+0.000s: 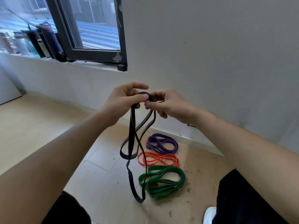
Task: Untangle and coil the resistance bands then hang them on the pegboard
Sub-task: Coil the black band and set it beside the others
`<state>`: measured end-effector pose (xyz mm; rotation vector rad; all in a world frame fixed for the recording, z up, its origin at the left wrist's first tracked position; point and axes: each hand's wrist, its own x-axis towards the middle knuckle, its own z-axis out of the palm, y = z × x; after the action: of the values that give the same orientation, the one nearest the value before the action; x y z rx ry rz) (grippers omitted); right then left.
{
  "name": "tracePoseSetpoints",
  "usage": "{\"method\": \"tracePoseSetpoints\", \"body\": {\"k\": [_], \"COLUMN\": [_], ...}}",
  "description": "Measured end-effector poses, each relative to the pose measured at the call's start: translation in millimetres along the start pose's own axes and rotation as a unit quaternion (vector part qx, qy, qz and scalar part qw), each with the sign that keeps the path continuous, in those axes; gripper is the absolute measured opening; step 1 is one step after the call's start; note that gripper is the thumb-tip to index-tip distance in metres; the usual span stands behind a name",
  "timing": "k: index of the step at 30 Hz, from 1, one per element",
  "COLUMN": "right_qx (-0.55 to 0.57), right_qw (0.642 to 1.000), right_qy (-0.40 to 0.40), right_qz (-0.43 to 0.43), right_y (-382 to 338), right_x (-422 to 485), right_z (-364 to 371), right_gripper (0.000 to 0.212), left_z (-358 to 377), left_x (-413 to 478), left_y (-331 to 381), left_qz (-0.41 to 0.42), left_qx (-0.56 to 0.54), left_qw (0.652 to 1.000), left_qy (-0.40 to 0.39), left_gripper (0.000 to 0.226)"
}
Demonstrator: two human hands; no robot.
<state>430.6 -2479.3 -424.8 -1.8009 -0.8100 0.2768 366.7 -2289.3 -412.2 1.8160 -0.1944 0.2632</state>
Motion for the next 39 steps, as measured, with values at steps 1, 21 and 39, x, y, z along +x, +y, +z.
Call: {"method": "tracePoseSetpoints", "body": {"k": [1,21,39], "right_qx": [0.002,0.109,-0.02], "right_qw": [1.0,0.975,0.993], "right_qy": [0.0,0.171,0.094], "right_qz": [-0.003,-0.088,0.066], "right_y": [-0.6,-14.5,35.9], "right_x": [1.0,-4.0,-11.2], "right_z": [-1.6,-61.7,-94.4], "right_gripper": [0.023,0.004,0.01], "left_z": [-2.1,16.7,-11.7], "left_x": [0.2,-6.2,8.5], "left_y": [-0.3,-27.8,-23.3], "left_qz": [-0.001,-0.039,-0.017], "left_qx": [-0.004,0.084,0.05], "left_qw": [1.0,0.983,0.998], "left_qy": [-0.004,-0.155,0.046], "left_gripper": [0.026,0.011,0.021]}}
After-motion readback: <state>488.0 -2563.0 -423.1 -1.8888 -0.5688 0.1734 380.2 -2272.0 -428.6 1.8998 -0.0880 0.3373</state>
